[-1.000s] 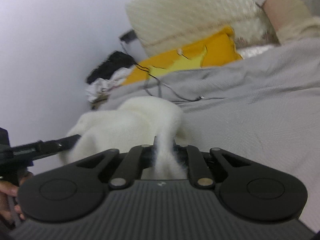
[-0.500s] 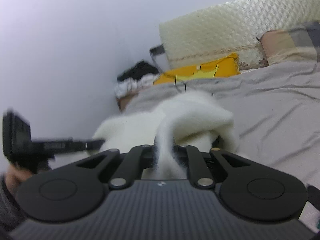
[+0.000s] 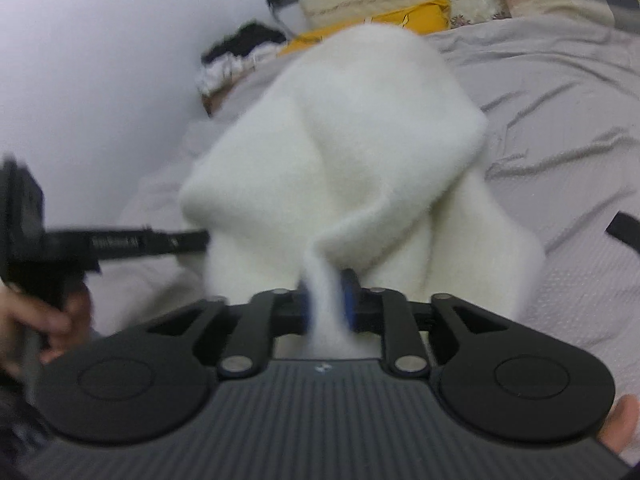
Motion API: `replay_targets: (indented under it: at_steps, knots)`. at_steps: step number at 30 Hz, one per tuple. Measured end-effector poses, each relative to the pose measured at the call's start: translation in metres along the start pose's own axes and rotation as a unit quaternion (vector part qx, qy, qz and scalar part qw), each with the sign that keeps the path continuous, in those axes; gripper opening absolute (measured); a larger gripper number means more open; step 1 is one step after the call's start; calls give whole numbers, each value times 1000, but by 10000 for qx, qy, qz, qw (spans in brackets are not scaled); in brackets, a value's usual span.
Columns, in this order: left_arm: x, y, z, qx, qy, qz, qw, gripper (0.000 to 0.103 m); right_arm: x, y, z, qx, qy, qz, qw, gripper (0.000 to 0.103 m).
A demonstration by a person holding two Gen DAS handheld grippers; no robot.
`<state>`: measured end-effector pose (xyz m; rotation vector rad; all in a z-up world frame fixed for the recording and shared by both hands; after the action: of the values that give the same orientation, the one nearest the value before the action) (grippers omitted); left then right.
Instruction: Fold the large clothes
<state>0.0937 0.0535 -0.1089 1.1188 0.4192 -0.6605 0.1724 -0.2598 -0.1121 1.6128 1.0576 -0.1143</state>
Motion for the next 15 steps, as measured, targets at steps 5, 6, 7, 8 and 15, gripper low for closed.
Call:
replay_targets:
  at_steps: [5,6,7,8,15]
  knots:
    - [-27,-2,-1,-179,-299,442,9984,52,-19,6,15,625,127,570,9963,71]
    - [-29,5,2,-171,-315,557,9978,55,-23,7,19,733,140,669,9950,71]
    - [-34,7,4,-149,-335,690,9969,56,-25,11,24,869,168,774,9931,71]
    - [-38,10,3,-160,-369,813,9959,59,-25,13,26,981,191,852,9913,71]
    - [-8,54,11,-38,-153,972,9951,61,2,52,60,1370,-36,1115,9843,71]
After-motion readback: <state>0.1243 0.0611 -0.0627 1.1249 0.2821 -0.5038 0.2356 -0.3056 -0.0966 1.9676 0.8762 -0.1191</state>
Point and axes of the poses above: each gripper's, at about its wrist camera, not at the fingertips, and x roughly the way its jaws point, z to its right, y to its top, the point moved 3 cm from there along x, roughly the way its jaws point, and after that the axes turned 1 degree about -z, right-handed, at the moved point
